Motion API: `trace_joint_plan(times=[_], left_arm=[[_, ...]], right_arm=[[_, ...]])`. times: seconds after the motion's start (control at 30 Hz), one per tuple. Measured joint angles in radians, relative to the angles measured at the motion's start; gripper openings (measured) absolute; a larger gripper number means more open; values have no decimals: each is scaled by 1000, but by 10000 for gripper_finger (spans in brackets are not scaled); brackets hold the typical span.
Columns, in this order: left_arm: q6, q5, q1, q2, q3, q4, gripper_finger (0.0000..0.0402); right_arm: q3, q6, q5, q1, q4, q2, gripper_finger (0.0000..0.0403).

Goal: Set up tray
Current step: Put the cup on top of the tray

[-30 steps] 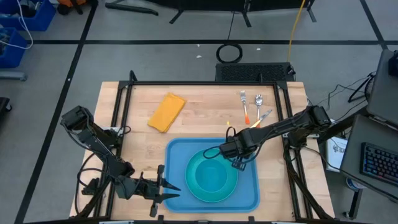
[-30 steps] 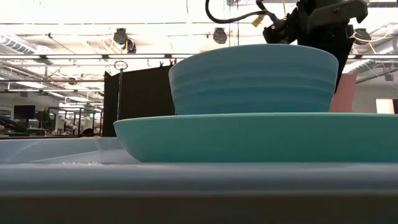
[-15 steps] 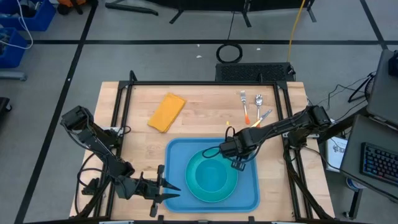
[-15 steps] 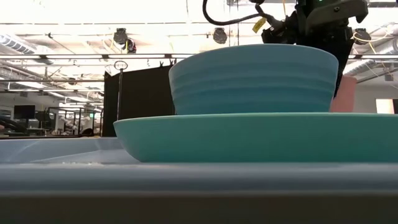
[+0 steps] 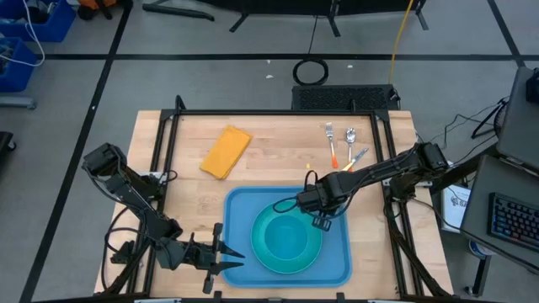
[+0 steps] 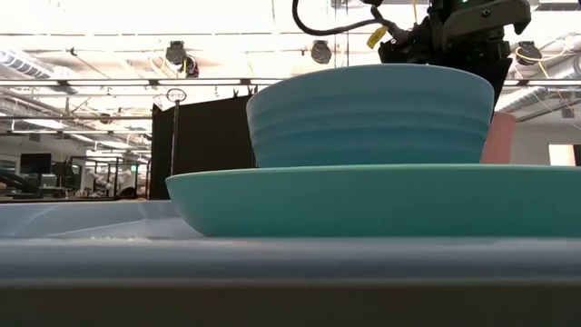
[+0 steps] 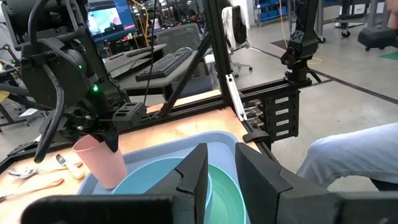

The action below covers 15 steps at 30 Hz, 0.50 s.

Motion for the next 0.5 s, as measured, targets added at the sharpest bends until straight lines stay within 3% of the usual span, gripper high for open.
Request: trace_joint_plan(times=[0.5], left_arm=[[-1,0,0,0,0,-4,88]], right_arm=[[-65,-1,-25,0,27,-5,0]])
